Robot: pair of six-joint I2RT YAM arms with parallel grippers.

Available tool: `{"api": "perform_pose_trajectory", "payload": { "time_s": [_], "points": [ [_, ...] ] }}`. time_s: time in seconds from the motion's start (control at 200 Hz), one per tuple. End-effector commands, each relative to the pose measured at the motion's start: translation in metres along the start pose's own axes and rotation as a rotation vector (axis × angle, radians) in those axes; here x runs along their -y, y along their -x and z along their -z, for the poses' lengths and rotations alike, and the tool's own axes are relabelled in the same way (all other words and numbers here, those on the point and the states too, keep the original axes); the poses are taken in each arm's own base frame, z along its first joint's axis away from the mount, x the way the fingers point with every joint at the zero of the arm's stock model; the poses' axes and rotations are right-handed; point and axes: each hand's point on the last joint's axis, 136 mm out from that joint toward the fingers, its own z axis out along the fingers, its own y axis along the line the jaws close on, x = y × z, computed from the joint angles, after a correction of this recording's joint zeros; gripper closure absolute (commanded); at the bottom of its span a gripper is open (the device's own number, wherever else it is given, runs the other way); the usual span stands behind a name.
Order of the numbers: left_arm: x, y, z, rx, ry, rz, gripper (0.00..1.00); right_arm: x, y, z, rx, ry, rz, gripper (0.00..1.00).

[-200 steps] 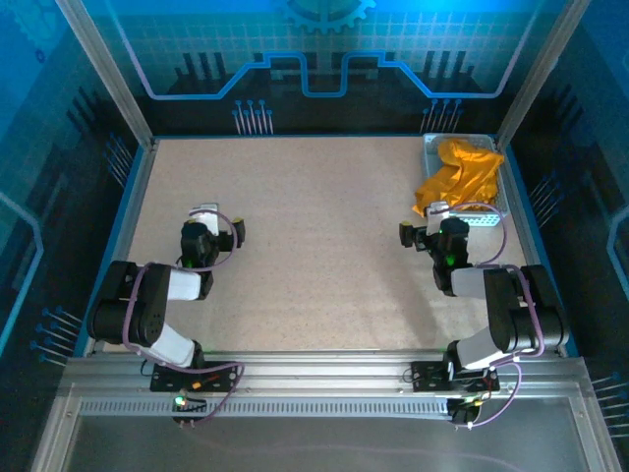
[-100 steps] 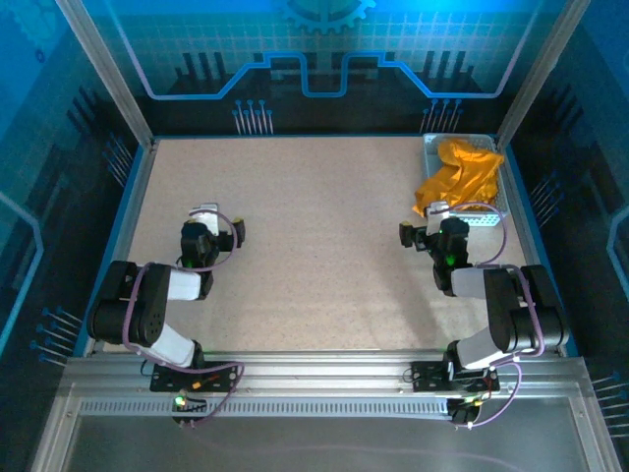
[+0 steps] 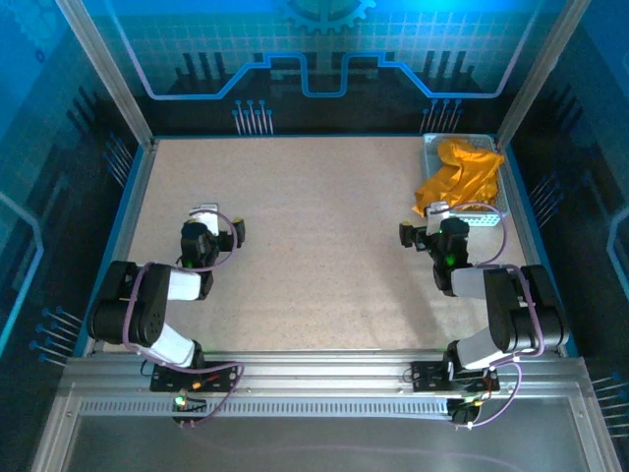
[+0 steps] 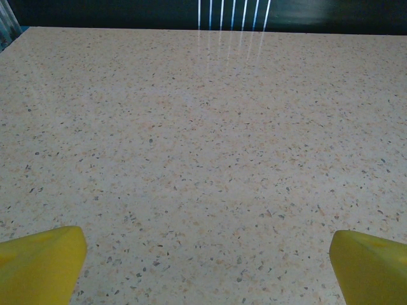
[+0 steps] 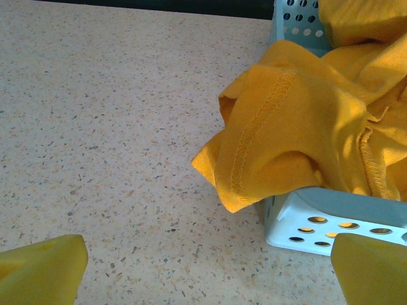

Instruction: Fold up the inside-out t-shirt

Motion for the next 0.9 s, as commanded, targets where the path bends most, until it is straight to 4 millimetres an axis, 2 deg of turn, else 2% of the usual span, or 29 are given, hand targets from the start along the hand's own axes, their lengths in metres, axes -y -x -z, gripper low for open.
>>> {"api": "perform_pose_trajectory", "payload": {
  "time_s": [0.0, 0.22, 0.275, 0.38, 0.48, 0.535, 0.625, 0.695, 0.82, 0.895],
  "points": [
    [0.002, 0.011, -0.004, 0.035, 0.002, 0.023, 0.01, -0.003, 0.015, -0.003, 0.046, 0.005, 0.018, 0.00],
    [0.003, 0.011, -0.002, 0.040, -0.007, 0.020, 0.01, -0.003, 0.015, -0.002, 0.053, 0.027, 0.011, 0.00],
    [0.010, 0.014, 0.007, 0.085, -0.045, 0.007, 0.01, -0.006, 0.016, 0.002, 0.067, 0.042, 0.018, 0.00],
    [0.009, 0.026, 0.030, 0.170, -0.030, -0.001, 0.01, -0.009, 0.028, 0.020, 0.116, 0.048, 0.038, 0.00],
    [0.017, 0.043, 0.049, 0.211, -0.016, -0.046, 0.01, -0.016, 0.040, 0.040, 0.114, 0.041, 0.068, 0.00],
    [0.022, 0.059, 0.058, 0.213, -0.007, -0.035, 0.01, -0.021, 0.049, 0.054, 0.125, 0.040, 0.075, 0.00],
    [0.026, 0.084, 0.072, 0.161, -0.028, 0.122, 0.01, -0.028, 0.063, 0.075, 0.130, 0.068, 0.028, 0.00],
    [0.028, 0.104, 0.083, 0.118, -0.038, 0.235, 0.01, -0.025, 0.074, 0.091, 0.103, 0.062, -0.039, 0.00],
    [0.026, 0.128, 0.104, 0.037, -0.019, 0.429, 0.01, -0.013, 0.105, 0.118, 0.088, 0.039, -0.194, 0.00],
    [0.025, 0.135, 0.114, -0.028, -0.001, 0.477, 0.01, -0.014, 0.118, 0.130, 0.034, 0.099, -0.321, 0.00]
  ]
}}
